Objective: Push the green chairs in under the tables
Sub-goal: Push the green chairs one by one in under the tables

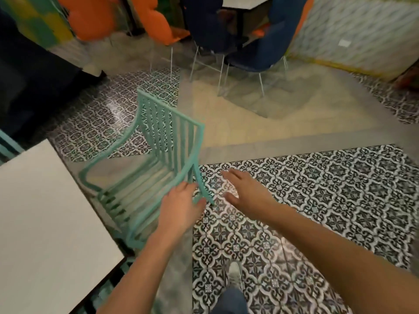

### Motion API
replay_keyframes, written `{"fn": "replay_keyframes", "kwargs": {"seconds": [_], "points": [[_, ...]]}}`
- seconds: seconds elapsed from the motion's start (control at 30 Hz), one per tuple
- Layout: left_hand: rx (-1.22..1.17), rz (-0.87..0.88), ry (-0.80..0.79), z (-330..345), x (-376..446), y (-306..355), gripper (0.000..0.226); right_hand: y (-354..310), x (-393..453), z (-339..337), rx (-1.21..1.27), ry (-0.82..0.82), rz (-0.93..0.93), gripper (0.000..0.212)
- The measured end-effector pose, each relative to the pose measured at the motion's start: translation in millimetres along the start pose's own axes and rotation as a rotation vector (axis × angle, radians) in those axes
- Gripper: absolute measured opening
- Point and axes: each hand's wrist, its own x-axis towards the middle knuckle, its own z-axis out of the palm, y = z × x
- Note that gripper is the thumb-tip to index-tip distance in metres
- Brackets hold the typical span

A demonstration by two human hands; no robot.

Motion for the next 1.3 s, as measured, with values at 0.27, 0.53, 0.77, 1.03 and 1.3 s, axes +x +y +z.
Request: {"fn": "replay_keyframes", "kwargs": {"seconds": [0.27,0.53,0.77,1.03,1.3], "points": [[0.081,0.030,0.041,-27.0,194.8,20.4,0.049,70.5,155.2,-74.7,-0.043,0.002,-0.039,0.066],[0.085,-0.259,0.143,-1.2,357.8,23.7,0.046,168.1,340.1,-107.1,-0.036,-0.061,-0.251,0.066],[0.081,-0.606,0.111,2.9,424.7,13.9,0.046,180.7,484.3,-135.4,-0.029,-0.134,-0.580,0.065],[0.073,-0.906,0.127,11.8,493.7,-42.0,0.052,124.1,633.1,-96.5,-0.072,-0.307,-0.957,0.066],[0.036,-1.143,0.187,-1.7,530.5,-94.3,0.056,21.0,745.5,-52.2,-0.209,-0.398,-1.369,0.062]]}}
